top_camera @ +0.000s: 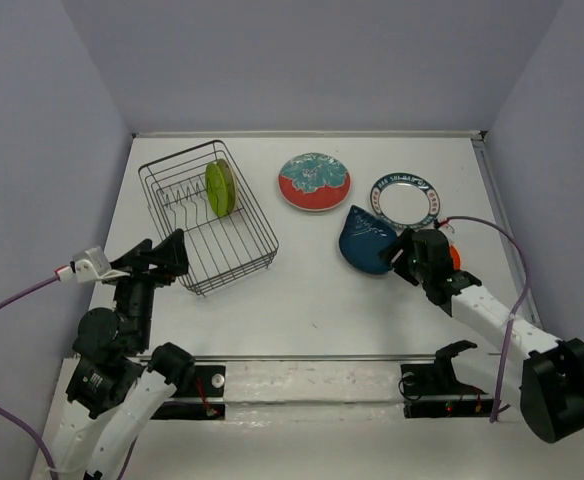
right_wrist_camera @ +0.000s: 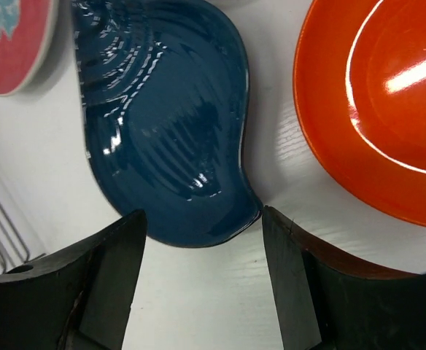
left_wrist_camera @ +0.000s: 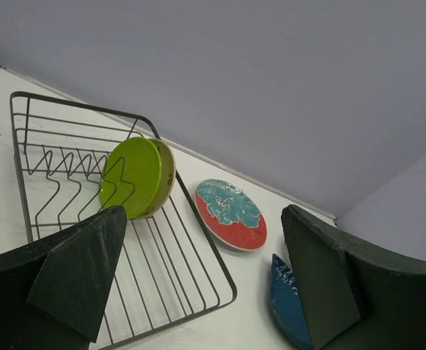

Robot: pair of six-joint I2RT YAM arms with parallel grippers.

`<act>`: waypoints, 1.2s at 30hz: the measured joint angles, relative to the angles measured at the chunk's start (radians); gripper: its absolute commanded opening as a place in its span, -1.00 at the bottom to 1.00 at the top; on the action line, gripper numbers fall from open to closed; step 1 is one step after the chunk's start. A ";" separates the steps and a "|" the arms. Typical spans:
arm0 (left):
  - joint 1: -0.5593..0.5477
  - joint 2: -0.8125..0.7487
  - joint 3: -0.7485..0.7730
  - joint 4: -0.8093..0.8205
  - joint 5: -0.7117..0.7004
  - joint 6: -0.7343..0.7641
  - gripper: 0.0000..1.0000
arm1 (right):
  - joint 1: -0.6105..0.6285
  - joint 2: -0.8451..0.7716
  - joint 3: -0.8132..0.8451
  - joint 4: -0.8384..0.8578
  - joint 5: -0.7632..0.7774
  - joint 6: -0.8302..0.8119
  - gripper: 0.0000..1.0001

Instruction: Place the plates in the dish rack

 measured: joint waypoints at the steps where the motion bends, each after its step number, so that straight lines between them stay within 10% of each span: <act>1: 0.000 0.000 0.000 0.000 0.003 0.001 0.98 | -0.008 0.027 0.008 0.003 -0.008 -0.003 0.38; 10: 0.000 0.000 0.000 0.004 0.014 0.002 0.98 | -0.029 0.288 0.057 0.037 -0.043 -0.037 0.21; 15: 0.000 0.002 0.000 0.007 0.032 0.003 0.98 | -0.031 0.391 0.096 0.104 -0.058 -0.050 -0.86; 24: 0.000 0.087 -0.011 0.042 0.185 0.006 0.98 | 0.011 0.273 0.103 0.062 -0.027 -0.119 -0.86; 36: 0.000 0.375 -0.004 0.039 0.426 -0.036 0.98 | 0.422 0.187 0.461 -0.167 0.119 -0.344 -0.86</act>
